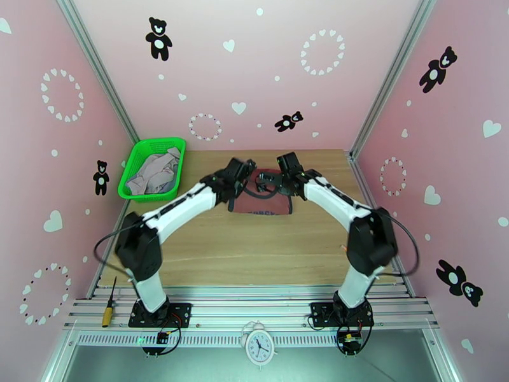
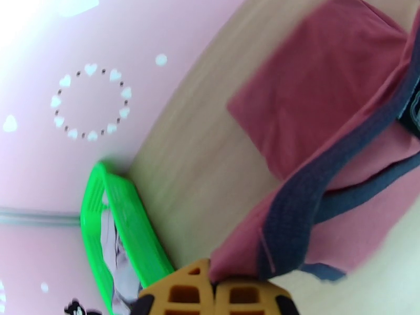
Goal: Fold and stack the mixed laundry pile
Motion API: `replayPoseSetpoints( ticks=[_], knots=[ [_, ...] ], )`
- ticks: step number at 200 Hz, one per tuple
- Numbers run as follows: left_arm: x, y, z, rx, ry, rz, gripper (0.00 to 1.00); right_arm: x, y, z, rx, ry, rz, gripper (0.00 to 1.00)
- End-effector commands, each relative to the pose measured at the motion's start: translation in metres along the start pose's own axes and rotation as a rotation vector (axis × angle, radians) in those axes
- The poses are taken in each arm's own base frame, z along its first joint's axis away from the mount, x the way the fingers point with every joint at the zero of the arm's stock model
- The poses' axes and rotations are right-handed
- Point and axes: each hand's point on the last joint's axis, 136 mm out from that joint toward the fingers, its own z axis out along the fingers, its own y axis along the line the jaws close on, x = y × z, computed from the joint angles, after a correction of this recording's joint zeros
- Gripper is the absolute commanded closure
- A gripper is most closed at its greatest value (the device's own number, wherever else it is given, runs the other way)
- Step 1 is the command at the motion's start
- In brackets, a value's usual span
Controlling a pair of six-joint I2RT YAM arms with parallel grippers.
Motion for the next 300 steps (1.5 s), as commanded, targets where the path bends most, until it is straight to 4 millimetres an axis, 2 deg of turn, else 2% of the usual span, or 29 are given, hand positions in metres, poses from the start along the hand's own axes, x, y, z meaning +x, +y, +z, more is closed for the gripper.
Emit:
replayPoseSetpoints(
  ticks=[1,36,59,89,94,108,130,138,144,146,159,173,188,202,214,225,242,256,269,284,300],
  knots=[
    [-0.018,-0.006,0.028,0.075,-0.02,0.056,1.0,-0.002,-0.023,0.028,0.061,0.025,0.089,1.0],
    [-0.03,-0.012,0.081,0.093,0.008,0.087,1.0,-0.004,-0.043,0.067,0.091,0.052,0.174,1.0],
    [-0.027,-0.018,0.115,0.09,0.044,0.113,1.0,-0.007,-0.047,0.089,0.094,0.055,0.177,1.0],
    [-0.028,-0.015,0.146,0.075,0.055,0.104,1.0,-0.002,-0.049,0.111,0.085,0.092,0.189,1.0],
    [-0.028,-0.015,0.152,0.071,0.056,0.103,1.0,-0.001,-0.051,0.113,0.088,0.099,0.197,0.94],
    [-0.031,-0.013,0.159,0.052,0.054,0.103,1.0,0.001,-0.055,0.116,0.102,0.097,0.236,0.69],
    [-0.034,0.0,0.164,-0.023,0.063,0.092,0.63,0.0,-0.068,0.109,0.133,0.067,0.312,0.36],
    [-0.035,0.008,0.162,-0.06,0.066,0.083,0.54,-0.001,-0.074,0.101,0.14,0.051,0.337,0.22],
    [-0.037,0.015,0.16,-0.086,0.066,0.074,0.5,-0.003,-0.078,0.093,0.143,0.034,0.359,0.05],
    [-0.037,0.017,0.159,-0.095,0.067,0.07,0.5,-0.003,-0.08,0.09,0.145,0.029,0.367,0.02],
    [-0.043,0.036,0.146,-0.147,0.062,0.031,0.49,-0.004,-0.091,0.065,0.144,-0.013,0.426,0.01],
    [-0.048,0.054,0.125,-0.17,0.051,-0.023,0.48,-0.003,-0.109,0.022,0.168,-0.079,0.497,0.01],
    [-0.057,0.078,0.09,-0.182,0.012,-0.119,0.49,0.003,-0.119,-0.025,0.179,-0.141,0.578,0.01],
    [-0.067,0.101,0.043,-0.168,-0.06,-0.231,0.51,0.014,-0.133,-0.08,0.182,-0.205,0.713,0.01],
    [-0.072,0.119,0.001,-0.146,-0.141,-0.335,0.51,0.037,-0.143,-0.118,0.176,-0.231,0.953,0.01],
    [-0.072,0.128,-0.037,-0.114,-0.217,-0.428,0.5,0.063,-0.133,-0.137,0.114,-0.184,1.197,0.01],
    [-0.054,0.126,-0.079,-0.026,-0.242,-0.582,0.43,0.038,-0.088,-0.148,-0.271,-0.313,1.182,0.01],
    [-0.032,0.108,-0.097,0.073,-0.186,-0.621,0.55,0.044,-0.063,-0.137,-0.313,-0.261,1.237,0.03],
    [-0.015,0.08,-0.101,0.178,-0.147,-0.639,0.59,0.048,-0.038,-0.121,-0.338,-0.218,1.279,0.06],
    [0.005,0.045,-0.091,0.268,-0.113,-0.699,0.6,0.05,-0.014,-0.101,-0.384,-0.171,1.351,0.13],
    [0.017,0.016,-0.075,0.335,-0.077,-0.769,0.61,0.045,0.009,-0.076,-0.429,-0.114,1.39,0.22]
  ],
)
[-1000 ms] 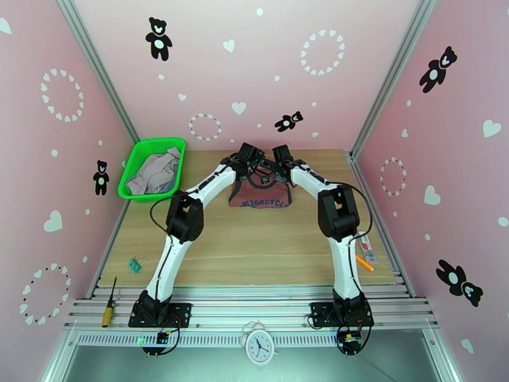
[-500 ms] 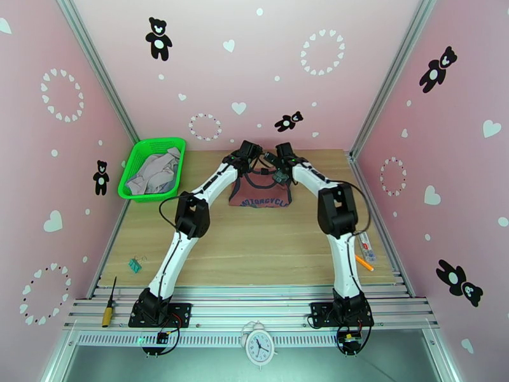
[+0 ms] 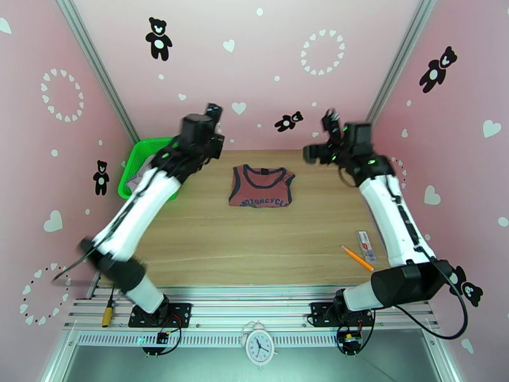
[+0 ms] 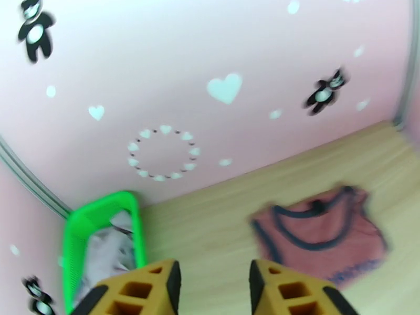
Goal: Fold and stack the mixed laundry pile
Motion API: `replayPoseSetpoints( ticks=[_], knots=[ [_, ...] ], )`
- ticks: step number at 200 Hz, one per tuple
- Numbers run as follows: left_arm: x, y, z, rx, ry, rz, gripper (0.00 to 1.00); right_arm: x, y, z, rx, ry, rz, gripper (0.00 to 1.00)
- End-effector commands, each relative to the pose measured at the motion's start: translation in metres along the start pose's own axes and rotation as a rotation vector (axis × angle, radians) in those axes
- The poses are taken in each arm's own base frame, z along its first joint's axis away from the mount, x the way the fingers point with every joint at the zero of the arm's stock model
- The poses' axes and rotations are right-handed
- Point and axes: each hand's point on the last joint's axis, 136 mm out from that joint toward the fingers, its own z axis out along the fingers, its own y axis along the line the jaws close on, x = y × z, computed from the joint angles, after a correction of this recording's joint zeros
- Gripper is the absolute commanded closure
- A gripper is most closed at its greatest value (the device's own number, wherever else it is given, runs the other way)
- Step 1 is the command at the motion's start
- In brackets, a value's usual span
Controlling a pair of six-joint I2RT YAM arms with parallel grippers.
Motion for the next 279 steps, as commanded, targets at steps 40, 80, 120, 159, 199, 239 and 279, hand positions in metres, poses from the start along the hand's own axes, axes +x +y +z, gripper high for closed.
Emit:
replayPoseSetpoints(
  ticks=[40,80,120,159,199,239,279],
  knots=[
    [0.171,-0.083,0.102,0.219,0.465,-0.166,0.67,0.102,0.014,0.113,0.038,0.331,0.193,0.41],
    [0.218,-0.115,0.145,0.235,0.587,-0.116,0.71,0.14,0.003,0.165,0.148,0.443,0.223,0.64],
    [0.262,-0.115,0.184,0.128,0.693,-0.088,0.71,0.167,-0.009,0.2,0.212,0.517,0.249,0.74],
    [0.3,-0.08,0.219,-0.037,0.799,-0.096,0.71,0.175,-0.013,0.23,0.222,0.563,0.249,0.79],
    [0.304,-0.052,0.257,-0.06,0.831,-0.113,0.7,0.16,-0.015,0.256,0.223,0.567,0.238,0.8],
    [0.297,-0.04,0.299,-0.008,0.806,-0.118,0.67,0.137,-0.022,0.289,0.207,0.531,0.261,0.81],
    [0.287,-0.019,0.32,0.038,0.732,-0.254,0.63,0.11,-0.034,0.321,0.183,0.454,0.313,0.83]
  ],
)
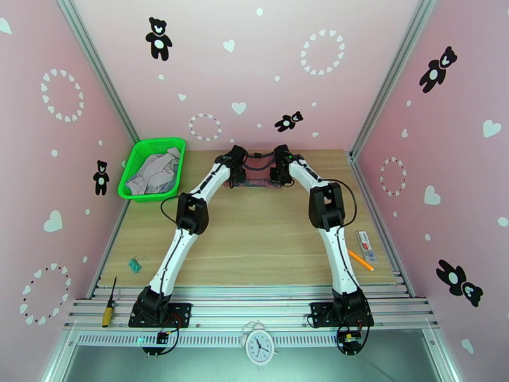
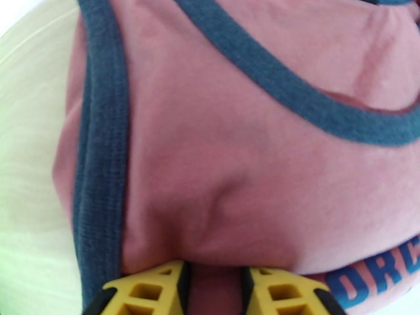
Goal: Fold and stack the mixed laundry pile
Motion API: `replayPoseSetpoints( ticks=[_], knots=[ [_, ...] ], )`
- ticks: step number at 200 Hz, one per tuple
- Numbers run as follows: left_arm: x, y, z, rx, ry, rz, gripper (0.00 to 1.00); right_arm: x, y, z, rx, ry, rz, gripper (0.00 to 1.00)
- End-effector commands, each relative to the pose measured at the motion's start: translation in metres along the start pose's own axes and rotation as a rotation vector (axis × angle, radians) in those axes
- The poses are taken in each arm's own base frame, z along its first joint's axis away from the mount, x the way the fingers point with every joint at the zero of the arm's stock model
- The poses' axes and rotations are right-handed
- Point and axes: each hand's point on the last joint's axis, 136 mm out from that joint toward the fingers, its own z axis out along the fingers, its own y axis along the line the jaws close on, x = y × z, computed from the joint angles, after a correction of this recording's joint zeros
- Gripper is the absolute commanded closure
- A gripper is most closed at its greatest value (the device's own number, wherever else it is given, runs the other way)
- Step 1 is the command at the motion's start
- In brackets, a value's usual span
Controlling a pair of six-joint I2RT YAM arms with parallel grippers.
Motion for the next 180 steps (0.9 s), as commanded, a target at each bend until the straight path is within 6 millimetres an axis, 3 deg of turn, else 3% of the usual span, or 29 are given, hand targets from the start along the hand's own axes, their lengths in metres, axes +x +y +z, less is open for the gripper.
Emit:
replayPoseSetpoints(
  ticks=[1,34,57,80,96,114,127,140,154,167,180],
  knots=[
    [0.024,0.03,0.027,0.014,0.094,-0.054,0.63,0.016,-0.03,0.037,0.049,0.081,0.064,0.83],
    [-0.001,0.031,0.018,0.075,0.023,-0.057,0.55,0.004,-0.03,0.041,0.001,0.054,0.112,0.81],
    [-0.023,0.031,0.001,0.073,-0.049,-0.026,0.48,0.003,-0.019,0.03,-0.031,0.058,0.095,0.61],
    [-0.066,0.028,-0.06,0.074,-0.186,-0.013,0.46,-0.012,-0.013,-0.003,-0.038,-0.003,0.071,0.43],
    [-0.092,0.029,-0.107,0.065,-0.282,-0.008,0.43,-0.031,-0.008,-0.044,-0.04,-0.091,0.051,0.37],
    [-0.119,0.032,-0.179,0.051,-0.408,-0.012,0.39,-0.048,-0.003,-0.099,-0.05,-0.18,0.021,0.32],
    [-0.131,0.036,-0.232,0.033,-0.491,-0.018,0.29,-0.048,0.001,-0.135,-0.05,-0.215,-0.006,0.3],
    [-0.135,0.045,-0.283,-0.003,-0.559,-0.027,0.24,-0.039,0.001,-0.164,-0.053,-0.231,-0.024,0.27],
    [-0.127,0.062,-0.324,-0.082,-0.596,-0.037,0.16,-0.022,-0.001,-0.19,-0.058,-0.236,-0.046,0.26],
    [-0.111,0.088,-0.35,-0.207,-0.594,-0.06,0.02,0.0,-0.005,-0.205,-0.057,-0.221,-0.058,0.24],
    [-0.091,0.122,-0.364,-0.353,-0.563,-0.108,0.02,0.024,-0.008,-0.215,-0.069,-0.199,-0.073,0.24]
  ],
)
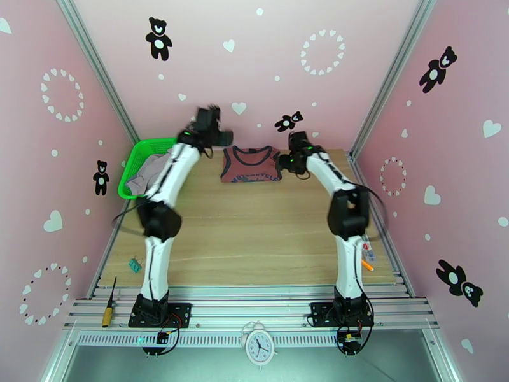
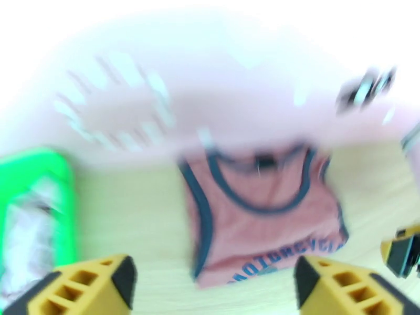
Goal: Fold and stack the mixed laundry pile
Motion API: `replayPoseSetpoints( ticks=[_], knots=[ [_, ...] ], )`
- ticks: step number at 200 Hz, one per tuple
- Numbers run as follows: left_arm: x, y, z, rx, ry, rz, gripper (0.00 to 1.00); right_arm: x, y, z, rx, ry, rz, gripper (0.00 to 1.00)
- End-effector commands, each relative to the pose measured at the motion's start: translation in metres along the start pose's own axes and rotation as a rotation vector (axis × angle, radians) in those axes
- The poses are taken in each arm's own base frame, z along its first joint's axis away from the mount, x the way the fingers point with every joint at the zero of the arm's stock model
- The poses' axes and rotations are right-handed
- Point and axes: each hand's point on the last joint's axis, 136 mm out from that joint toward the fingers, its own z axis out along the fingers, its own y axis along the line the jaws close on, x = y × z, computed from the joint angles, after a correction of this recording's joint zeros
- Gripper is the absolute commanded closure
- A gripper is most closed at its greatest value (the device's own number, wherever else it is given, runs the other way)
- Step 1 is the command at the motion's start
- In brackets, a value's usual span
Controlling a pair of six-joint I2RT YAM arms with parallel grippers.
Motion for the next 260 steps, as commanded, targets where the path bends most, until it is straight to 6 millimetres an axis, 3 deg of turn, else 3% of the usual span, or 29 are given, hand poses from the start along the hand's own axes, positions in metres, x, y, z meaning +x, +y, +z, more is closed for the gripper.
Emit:
replayPoseSetpoints(
  ticks=[1,18,47,79,105,134,169,194,206,231,236,247,256,260],
  knots=[
    [0.018,0.068,-0.025,-0.303,0.06,0.03,0.02,0.03,0.0,-0.035,-0.01,0.019,-0.048,0.24],
    [0.04,0.12,-0.038,-0.436,0.135,-0.036,0.02,0.06,0.001,-0.048,-0.024,0.053,-0.064,0.24],
    [0.094,0.198,-0.034,-0.519,0.267,-0.23,0.01,0.109,0.013,-0.061,-0.06,0.102,-0.114,0.23],
    [0.145,0.25,-0.013,-0.541,0.342,-0.34,0.02,0.151,0.023,-0.058,-0.075,0.15,-0.145,0.22],
    [0.181,0.273,0.014,-0.529,0.405,-0.387,0.02,0.179,0.028,-0.045,-0.065,0.196,-0.17,0.22],
    [0.206,0.28,0.047,-0.471,0.432,-0.421,0.02,0.204,0.03,-0.023,-0.05,0.264,-0.182,0.22],
    [0.235,0.286,0.078,-0.451,0.477,-0.446,0.02,0.222,0.032,-0.001,-0.028,0.327,-0.199,0.22],
    [0.243,0.285,0.093,-0.421,0.483,-0.456,0.05,0.227,0.037,0.009,-0.023,0.355,-0.207,0.22],
    [0.241,0.284,0.097,-0.408,0.474,-0.456,0.13,0.229,0.04,0.013,-0.022,0.363,-0.213,0.23],
    [0.23,0.283,0.098,-0.393,0.447,-0.45,0.43,0.232,0.047,0.015,-0.021,0.375,-0.233,0.24],
    [0.228,0.283,0.098,-0.391,0.442,-0.447,0.51,0.233,0.048,0.015,-0.019,0.379,-0.235,0.24],
    [0.221,0.283,0.095,-0.388,0.429,-0.444,0.85,0.234,0.05,0.014,-0.017,0.379,-0.243,0.24],
    [0.214,0.282,0.092,-0.384,0.417,-0.44,1.0,0.234,0.051,0.013,-0.014,0.378,-0.247,0.24],
    [0.21,0.281,0.09,-0.382,0.411,-0.437,1.0,0.234,0.052,0.012,-0.015,0.375,-0.248,0.24]
  ],
)
